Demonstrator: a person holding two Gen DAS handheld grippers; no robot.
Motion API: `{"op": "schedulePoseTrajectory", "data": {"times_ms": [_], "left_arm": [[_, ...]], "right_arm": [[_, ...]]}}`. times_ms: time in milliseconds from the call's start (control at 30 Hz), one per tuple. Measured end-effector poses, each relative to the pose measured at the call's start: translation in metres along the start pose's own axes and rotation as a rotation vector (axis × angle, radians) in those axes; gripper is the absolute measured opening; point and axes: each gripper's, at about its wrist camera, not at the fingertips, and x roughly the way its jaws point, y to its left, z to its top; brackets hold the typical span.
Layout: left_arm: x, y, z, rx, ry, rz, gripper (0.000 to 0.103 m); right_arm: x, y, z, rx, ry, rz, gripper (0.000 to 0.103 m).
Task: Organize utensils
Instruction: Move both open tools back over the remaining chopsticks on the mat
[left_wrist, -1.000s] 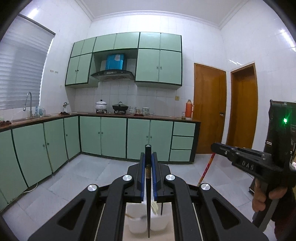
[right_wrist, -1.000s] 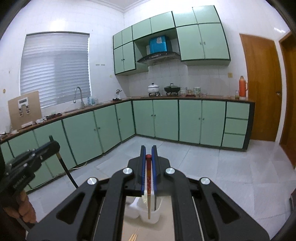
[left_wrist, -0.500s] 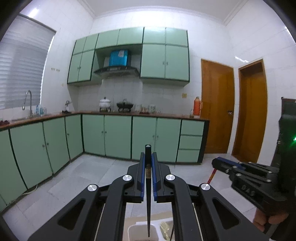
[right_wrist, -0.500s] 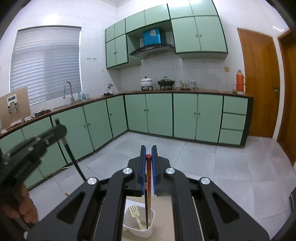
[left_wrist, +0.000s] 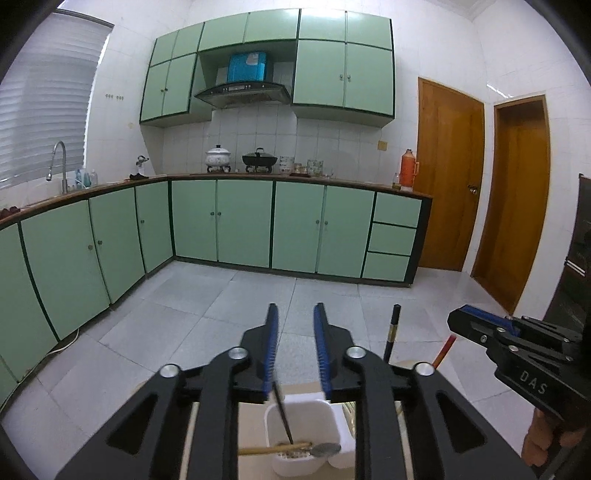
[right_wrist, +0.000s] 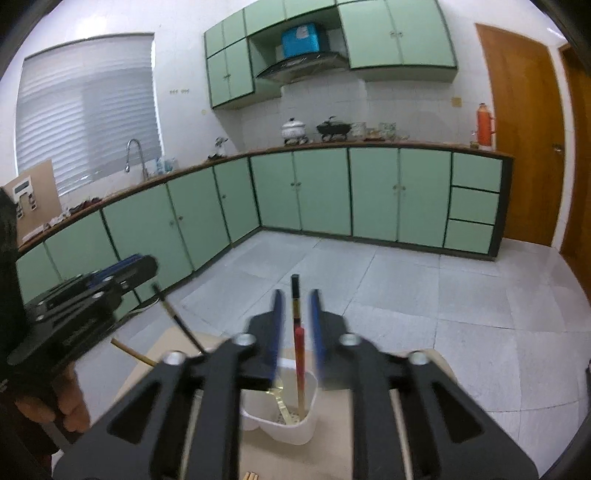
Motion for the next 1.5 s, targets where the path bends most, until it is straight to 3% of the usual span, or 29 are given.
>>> {"op": "schedulePoseTrajectory", "data": {"times_ms": [100,200,400,533,700,867,1067,1233,1500], "left_arm": [[-0.024,0.0,-0.004,-0.009,-0.036,0.007,0.038],[-0.052,0.0,-0.014,-0.02,-0.068,0.01,0.044],[-0.1,-0.006,-0.055,-0.033,-0.079,0.019,0.047],[-0.122,-0.012,-0.091,-0.01,-0.062,0.041,0.05],[-0.145,-0.019,-0.145,-0.001,0.001,0.037,0.054],[-0.162,-0.019,-0.192,-0.017,0.06,0.046,0.054],[-0.173,-0.019,-0.242,-0.018,0.12,0.06,0.054],[-0.177,-0.022,-0.266,-0.012,0.179,0.045,0.054],[-0.168,-0.035,-0.286,-0.002,0.266,-0.012,0.053]], "right_arm": [[-0.021,0.0,-0.004,-0.001,-0.055,-0.041,0.039],[-0.051,-0.001,-0.016,0.011,-0.111,-0.065,0.048],[-0.107,0.01,-0.068,-0.001,-0.189,-0.108,0.065],[-0.13,0.016,-0.115,0.013,-0.165,-0.139,0.072],[-0.148,0.021,-0.174,0.069,-0.073,-0.132,0.075],[-0.16,0.033,-0.225,0.067,0.003,-0.139,0.075],[-0.169,0.056,-0.269,0.025,0.036,-0.137,0.073],[-0.165,0.071,-0.297,-0.023,0.116,-0.087,0.057],[-0.151,0.086,-0.313,-0.035,0.211,-0.007,0.035]]}}
